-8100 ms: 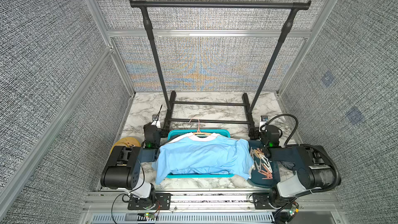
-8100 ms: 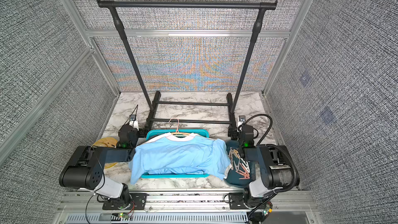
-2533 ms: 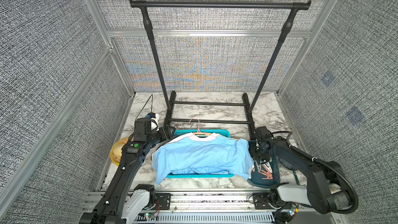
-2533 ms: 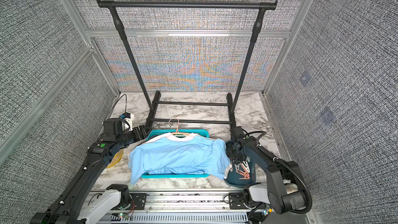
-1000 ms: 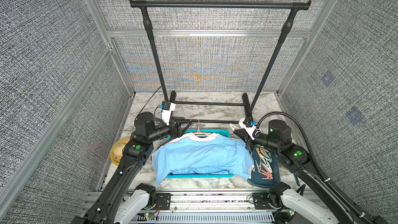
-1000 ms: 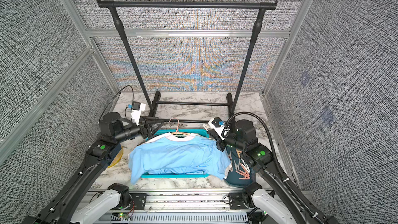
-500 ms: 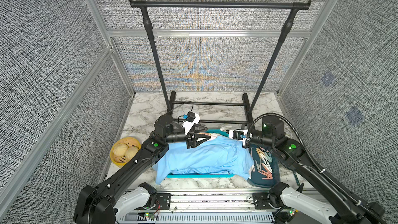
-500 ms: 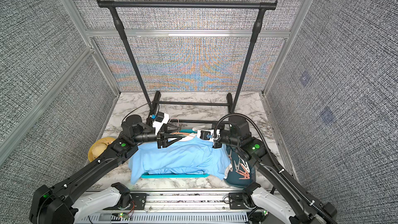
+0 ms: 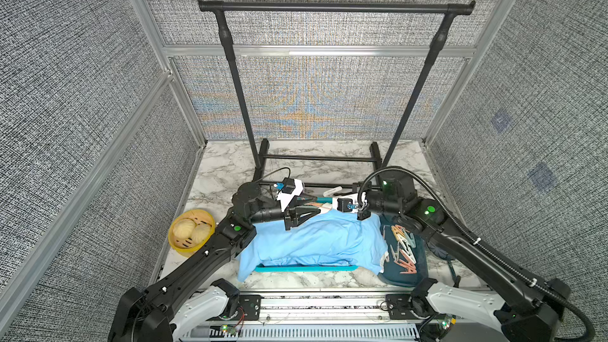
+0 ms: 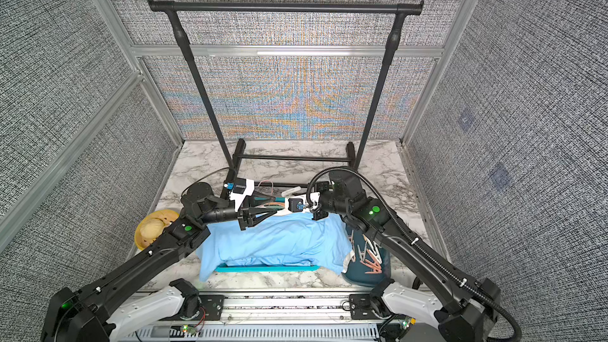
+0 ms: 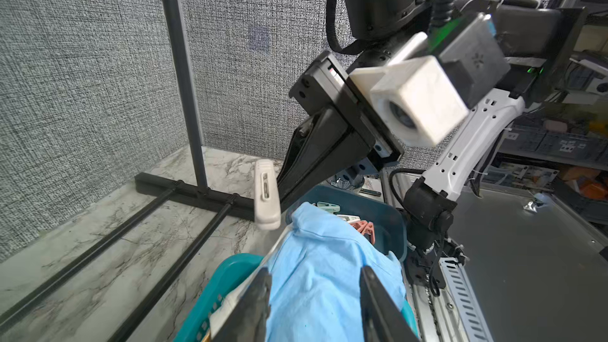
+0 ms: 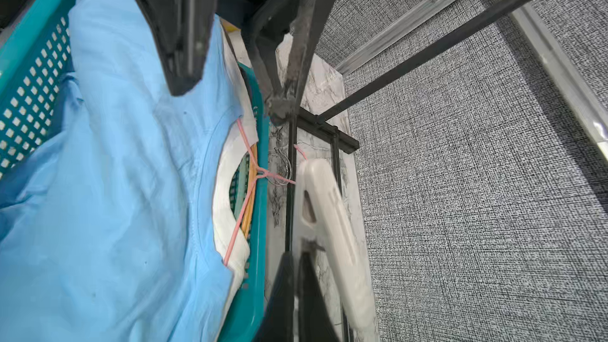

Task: Use clothespins to secure the t-shirt on both sides of the hanger
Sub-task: Pick up the clothespin from the storage box.

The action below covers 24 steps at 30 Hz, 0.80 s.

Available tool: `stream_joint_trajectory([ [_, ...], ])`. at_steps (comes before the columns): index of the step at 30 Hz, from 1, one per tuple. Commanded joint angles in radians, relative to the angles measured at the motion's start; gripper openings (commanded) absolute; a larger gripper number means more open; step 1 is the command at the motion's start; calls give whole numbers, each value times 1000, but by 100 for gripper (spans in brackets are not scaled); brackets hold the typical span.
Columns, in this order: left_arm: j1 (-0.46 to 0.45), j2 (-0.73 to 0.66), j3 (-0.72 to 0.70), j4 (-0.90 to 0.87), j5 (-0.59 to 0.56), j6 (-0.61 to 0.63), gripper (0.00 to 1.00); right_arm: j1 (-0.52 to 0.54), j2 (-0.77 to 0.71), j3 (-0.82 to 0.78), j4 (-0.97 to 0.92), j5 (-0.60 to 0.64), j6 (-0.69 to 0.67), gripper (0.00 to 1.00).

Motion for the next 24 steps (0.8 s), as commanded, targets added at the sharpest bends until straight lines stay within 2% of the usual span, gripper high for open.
stream_joint_trajectory([
  [1, 0, -3, 0, 7, -8, 51, 43, 20, 10, 19, -38, 20, -28, 0],
  [13, 0, -17, -5, -17, -62, 97, 40, 94, 57, 73, -66, 66, -1, 0],
  [24, 1, -18, -2, -25, -61, 128, 35, 130, 87, 87, -50, 81, 6, 0],
])
